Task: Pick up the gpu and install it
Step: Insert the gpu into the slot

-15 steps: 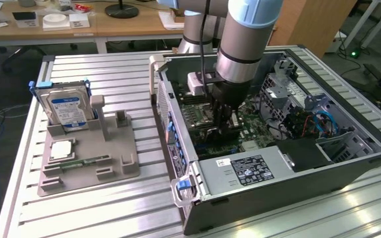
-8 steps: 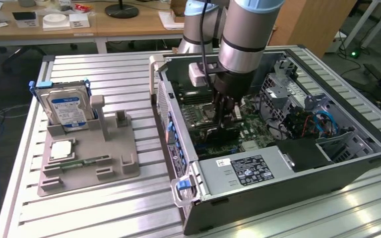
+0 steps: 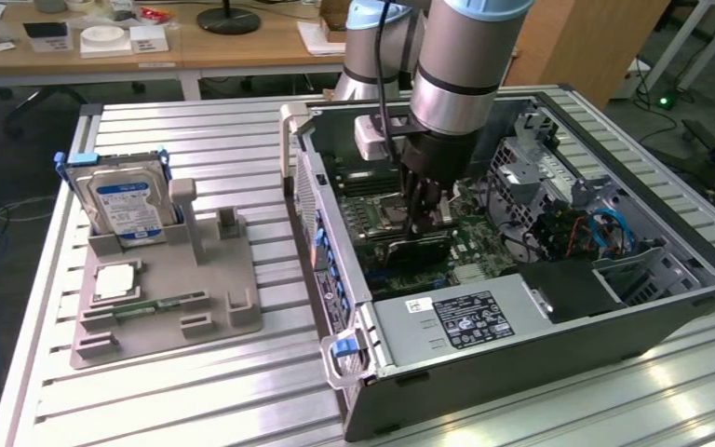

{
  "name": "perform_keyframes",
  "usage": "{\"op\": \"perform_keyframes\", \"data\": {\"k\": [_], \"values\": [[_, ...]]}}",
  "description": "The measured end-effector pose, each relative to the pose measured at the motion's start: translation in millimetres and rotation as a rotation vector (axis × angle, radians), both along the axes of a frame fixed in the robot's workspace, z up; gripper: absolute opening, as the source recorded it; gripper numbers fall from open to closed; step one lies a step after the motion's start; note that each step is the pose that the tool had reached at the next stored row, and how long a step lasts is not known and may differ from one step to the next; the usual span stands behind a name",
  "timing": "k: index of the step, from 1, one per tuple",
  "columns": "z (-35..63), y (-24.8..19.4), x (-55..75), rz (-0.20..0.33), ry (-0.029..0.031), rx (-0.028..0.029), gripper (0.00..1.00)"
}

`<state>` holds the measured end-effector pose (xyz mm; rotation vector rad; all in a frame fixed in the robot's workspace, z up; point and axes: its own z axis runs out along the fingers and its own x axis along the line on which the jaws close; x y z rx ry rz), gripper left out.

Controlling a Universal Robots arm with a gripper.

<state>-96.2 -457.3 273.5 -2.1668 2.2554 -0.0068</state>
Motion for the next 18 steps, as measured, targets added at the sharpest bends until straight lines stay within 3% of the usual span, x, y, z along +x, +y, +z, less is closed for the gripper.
{"op": "perform_keyframes", "data": {"k": [3,8,18], "values": [[0.0,0.0,0.0,0.0,0.0,0.0,0.11],[-0.2,0.0,-2.2,0.0,-0.0001,-0.0001,0.11],[3.0,0.0,-19.7,0.001,0.0,-0.0006,0.11]]}}
